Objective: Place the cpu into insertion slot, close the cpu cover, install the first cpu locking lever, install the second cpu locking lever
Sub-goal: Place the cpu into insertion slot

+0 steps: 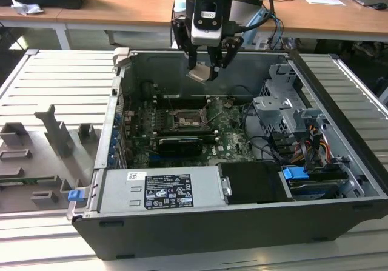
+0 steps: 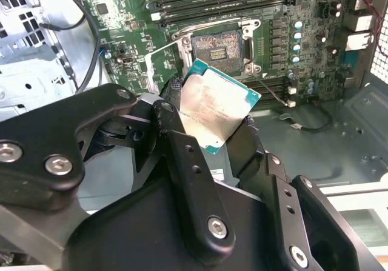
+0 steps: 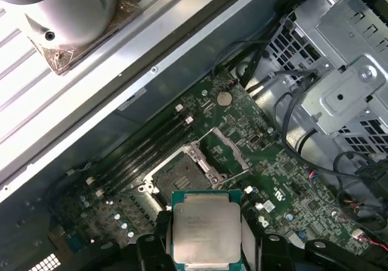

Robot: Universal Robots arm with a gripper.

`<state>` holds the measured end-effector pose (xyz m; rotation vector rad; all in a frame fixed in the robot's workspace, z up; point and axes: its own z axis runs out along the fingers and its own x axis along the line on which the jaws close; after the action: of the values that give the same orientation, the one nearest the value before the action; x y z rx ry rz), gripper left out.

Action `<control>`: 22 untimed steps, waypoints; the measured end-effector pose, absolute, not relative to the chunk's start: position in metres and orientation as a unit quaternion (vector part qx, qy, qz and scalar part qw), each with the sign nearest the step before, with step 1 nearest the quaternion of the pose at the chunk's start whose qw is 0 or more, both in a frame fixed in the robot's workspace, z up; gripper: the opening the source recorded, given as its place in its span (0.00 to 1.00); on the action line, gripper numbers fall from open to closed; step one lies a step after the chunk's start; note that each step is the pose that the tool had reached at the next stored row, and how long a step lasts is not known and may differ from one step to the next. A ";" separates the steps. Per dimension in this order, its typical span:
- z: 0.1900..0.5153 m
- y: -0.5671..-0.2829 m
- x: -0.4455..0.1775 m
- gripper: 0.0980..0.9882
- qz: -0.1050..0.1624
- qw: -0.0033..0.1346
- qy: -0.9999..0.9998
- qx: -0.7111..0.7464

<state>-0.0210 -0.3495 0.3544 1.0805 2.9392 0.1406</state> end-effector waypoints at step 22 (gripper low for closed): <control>0.352 -0.349 -0.021 0.50 0.044 0.006 0.898 0.437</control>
<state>-0.0210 -0.3495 0.3521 1.3667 2.8113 0.1367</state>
